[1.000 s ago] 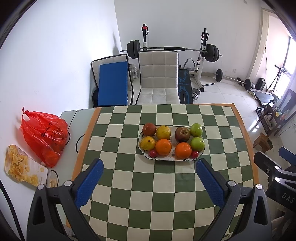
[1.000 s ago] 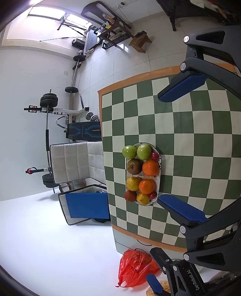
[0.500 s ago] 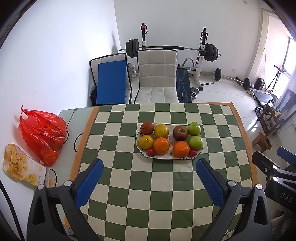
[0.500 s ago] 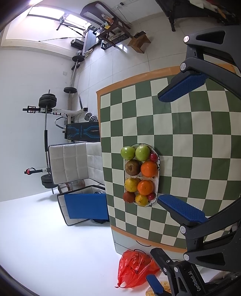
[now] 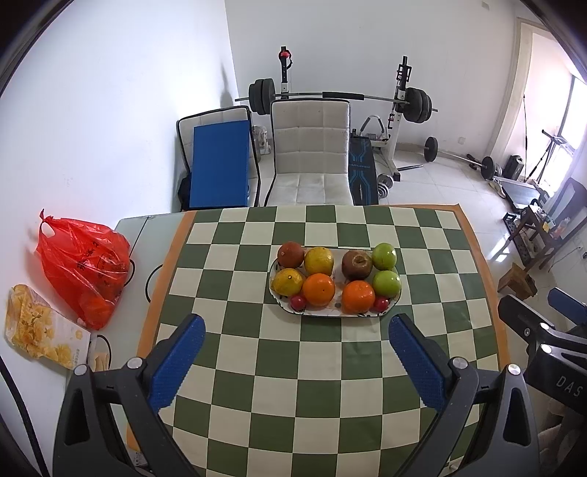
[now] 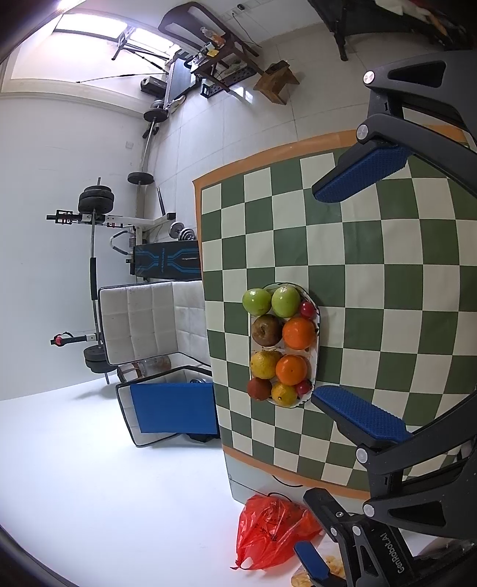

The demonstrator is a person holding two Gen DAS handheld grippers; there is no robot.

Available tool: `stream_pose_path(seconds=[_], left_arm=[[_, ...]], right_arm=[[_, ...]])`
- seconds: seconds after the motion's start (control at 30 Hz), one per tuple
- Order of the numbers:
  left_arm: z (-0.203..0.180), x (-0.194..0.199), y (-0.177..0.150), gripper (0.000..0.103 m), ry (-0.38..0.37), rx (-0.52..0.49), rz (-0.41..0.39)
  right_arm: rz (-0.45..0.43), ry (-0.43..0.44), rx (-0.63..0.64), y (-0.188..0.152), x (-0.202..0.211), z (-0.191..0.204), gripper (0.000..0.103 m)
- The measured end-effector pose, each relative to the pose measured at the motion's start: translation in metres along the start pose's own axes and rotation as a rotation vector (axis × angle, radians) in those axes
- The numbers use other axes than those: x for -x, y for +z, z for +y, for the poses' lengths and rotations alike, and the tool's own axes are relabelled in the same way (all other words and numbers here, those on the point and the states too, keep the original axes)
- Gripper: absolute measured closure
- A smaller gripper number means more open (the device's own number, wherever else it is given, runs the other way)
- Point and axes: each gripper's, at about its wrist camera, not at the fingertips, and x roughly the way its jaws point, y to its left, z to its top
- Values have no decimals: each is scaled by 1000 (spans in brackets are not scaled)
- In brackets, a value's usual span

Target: Organize fruits

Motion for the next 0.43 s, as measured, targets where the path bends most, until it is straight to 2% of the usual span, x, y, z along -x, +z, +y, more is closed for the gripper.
stream_pose_path(seconds=[0.43], left_arm=[[0, 5, -1, 0, -5, 3, -18]], right_arm=[[2, 5, -4, 4, 0, 2, 1]])
